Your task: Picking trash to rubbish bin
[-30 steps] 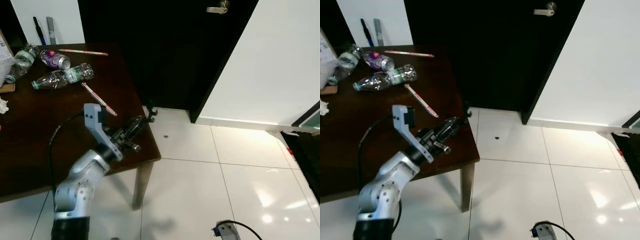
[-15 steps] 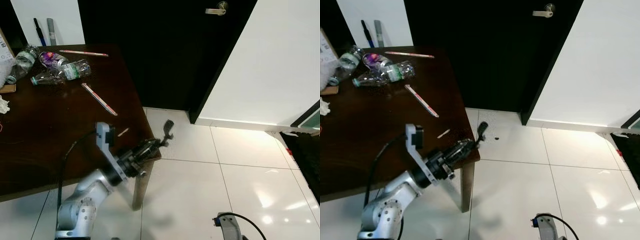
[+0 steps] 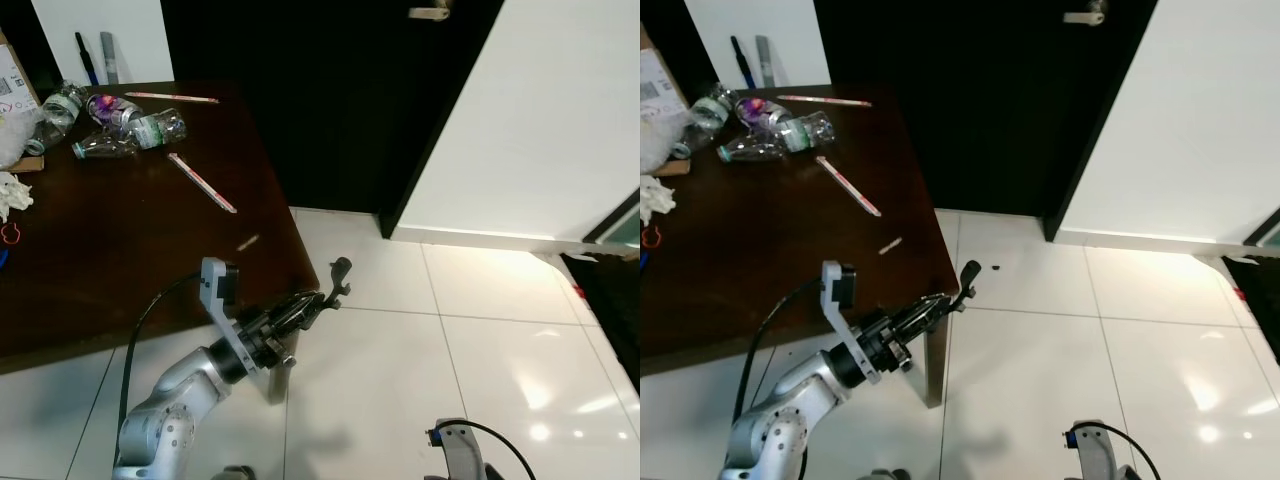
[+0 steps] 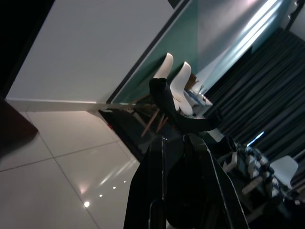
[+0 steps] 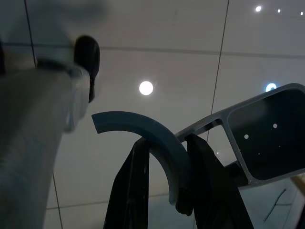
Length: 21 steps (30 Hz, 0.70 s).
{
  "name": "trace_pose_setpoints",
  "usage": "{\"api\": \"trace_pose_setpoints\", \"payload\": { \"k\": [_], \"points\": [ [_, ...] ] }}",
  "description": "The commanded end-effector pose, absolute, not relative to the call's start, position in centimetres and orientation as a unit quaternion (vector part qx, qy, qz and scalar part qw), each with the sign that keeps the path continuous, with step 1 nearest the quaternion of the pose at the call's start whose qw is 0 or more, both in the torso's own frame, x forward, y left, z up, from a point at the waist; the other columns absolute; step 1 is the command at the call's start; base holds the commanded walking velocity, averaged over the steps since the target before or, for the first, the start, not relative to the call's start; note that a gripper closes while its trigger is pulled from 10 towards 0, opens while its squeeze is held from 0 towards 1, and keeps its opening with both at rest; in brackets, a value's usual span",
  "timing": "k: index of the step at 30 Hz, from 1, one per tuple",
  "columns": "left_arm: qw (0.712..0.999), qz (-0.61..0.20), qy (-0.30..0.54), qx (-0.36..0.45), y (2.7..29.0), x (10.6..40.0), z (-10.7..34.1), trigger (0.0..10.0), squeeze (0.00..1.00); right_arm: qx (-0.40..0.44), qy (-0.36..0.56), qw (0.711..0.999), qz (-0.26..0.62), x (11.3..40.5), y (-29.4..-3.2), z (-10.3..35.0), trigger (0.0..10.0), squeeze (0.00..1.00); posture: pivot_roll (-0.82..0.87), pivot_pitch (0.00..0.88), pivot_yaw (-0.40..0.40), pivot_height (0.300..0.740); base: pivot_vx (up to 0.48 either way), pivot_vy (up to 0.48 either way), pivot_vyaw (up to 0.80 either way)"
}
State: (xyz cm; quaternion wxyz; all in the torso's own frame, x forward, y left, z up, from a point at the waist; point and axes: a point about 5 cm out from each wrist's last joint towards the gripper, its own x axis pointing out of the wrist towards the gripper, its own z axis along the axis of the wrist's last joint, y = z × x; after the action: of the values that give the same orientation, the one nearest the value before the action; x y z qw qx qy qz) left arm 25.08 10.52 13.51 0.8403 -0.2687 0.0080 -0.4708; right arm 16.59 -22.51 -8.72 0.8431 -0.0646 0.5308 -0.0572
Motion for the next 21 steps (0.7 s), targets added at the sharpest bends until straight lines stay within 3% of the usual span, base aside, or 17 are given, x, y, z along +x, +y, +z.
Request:
{"api": "trace_pose_setpoints", "payload": {
  "k": [1, 15, 18, 21],
  "points": [
    [0.845, -0.463, 0.027, -0.266, 10.9, 24.8, 12.4, 10.0, 0.0, -0.061, 0.54, 0.837, -0.061, 15.8, -22.7, -9.0, 10.0, 0.0, 0.21, 0.123, -0.073, 0.74, -0.39, 0.0, 0.0],
    [0.854, -0.447, 0.05, -0.261, 11.7, 24.6, 10.9, 10.0, 0.0, -0.051, 0.539, 0.839, -0.057, 15.6, -22.7, -9.1, 10.0, 0.0, 0.21, 0.131, -0.074, 0.74, -0.387, 0.0, 0.0],
    [0.868, -0.421, 0.064, -0.258, 12.4, 24.9, 9.8, 10.0, 0.0, -0.053, 0.541, 0.837, -0.057, 15.6, -22.8, -9.1, 10.0, 0.0, 0.21, 0.131, -0.074, 0.74, 0.0, 0.0, 0.0],
    [0.882, -0.392, 0.079, -0.248, 13.4, 25.1, 8.5, 10.0, 0.0, -0.054, 0.544, 0.836, -0.055, 15.5, -22.8, -9.1, 10.0, 0.0, 0.21, 0.129, -0.075, 0.74, 0.0, 0.0, -0.71]
  ]
}}
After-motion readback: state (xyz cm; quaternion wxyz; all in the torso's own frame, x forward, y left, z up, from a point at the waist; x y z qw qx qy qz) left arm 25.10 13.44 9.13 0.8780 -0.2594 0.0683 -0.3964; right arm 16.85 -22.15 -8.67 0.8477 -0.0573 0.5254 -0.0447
